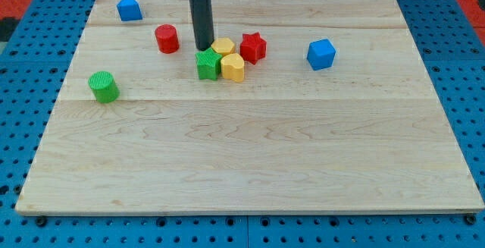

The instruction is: Slide the red circle to the top center

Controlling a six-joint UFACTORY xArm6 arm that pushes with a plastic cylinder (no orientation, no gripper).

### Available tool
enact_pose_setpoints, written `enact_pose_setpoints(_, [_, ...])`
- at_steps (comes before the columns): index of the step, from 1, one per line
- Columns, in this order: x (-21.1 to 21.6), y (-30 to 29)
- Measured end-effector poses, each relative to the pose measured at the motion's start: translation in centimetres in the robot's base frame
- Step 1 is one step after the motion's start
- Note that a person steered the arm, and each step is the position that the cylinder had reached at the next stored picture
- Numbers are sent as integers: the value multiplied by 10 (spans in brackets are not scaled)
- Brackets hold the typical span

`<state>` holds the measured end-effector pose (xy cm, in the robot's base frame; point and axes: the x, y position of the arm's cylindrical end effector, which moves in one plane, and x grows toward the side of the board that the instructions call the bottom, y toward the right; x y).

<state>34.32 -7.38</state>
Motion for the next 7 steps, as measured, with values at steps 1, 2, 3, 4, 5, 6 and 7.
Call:
enact_pose_setpoints(1, [22, -39])
enact_pose_setpoints(2, [7, -96])
enact_pose_setpoints(3, [-16, -42])
enact_pose_setpoints(4, [-42, 40])
enact_pose_setpoints(5, [-34, 19])
enact_pose_setpoints(6, [-19, -22])
enact_pose_setpoints(7, [-19, -95])
